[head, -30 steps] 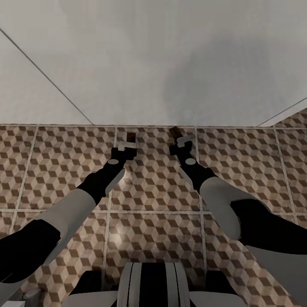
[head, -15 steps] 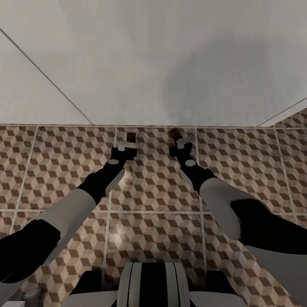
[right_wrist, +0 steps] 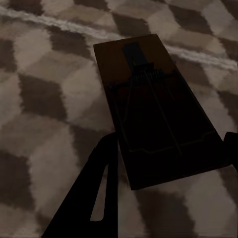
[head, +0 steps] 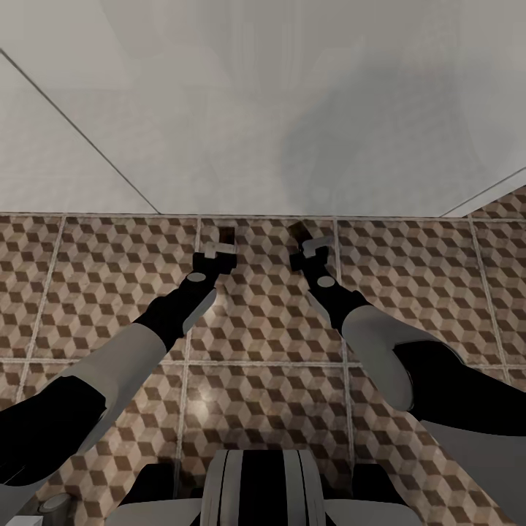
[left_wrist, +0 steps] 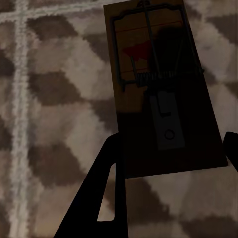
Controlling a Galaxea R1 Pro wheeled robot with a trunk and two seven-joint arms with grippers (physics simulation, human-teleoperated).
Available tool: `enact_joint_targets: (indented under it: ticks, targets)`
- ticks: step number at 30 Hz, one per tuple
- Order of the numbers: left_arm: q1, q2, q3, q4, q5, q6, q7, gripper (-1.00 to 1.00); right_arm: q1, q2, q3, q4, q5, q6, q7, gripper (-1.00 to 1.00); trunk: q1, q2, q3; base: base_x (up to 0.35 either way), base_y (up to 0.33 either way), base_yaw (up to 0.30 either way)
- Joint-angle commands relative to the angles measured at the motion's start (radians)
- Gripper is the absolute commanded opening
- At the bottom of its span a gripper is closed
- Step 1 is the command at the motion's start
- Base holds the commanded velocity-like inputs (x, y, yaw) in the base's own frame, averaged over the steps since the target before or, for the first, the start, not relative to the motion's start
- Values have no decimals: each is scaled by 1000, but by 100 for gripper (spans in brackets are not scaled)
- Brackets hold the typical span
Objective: Take the four mousetraps from the cabinet in the bathroom and place them on the bathroom floor. Make sure all four end up on the same floor surface, and ensure that at least two of them are either under or directly next to the same bathroom sink.
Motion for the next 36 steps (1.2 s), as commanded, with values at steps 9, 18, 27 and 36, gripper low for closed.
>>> enact_joint_targets:
  ticks: [9,18,27,36]
  targets:
    - [-1,0,-6,1,7,4,9,-100,-1,0,6,20,7,-1,-11,-100,0,0,0,0,0,0]
    - [-1,0,-6,2,7,4,9,-100,-1,0,6,22,7,-1,-11,-100,0,0,0,0,0,0]
    - [-1,0,-6,2,8,4,10,-100,-1,0,6,22,7,-1,-11,-100,0,0,0,0,0,0]
    - [-1,-2,-6,2,9,5,10,-100,-1,0,6,22,7,-1,-11,-100,0,0,0,0,0,0]
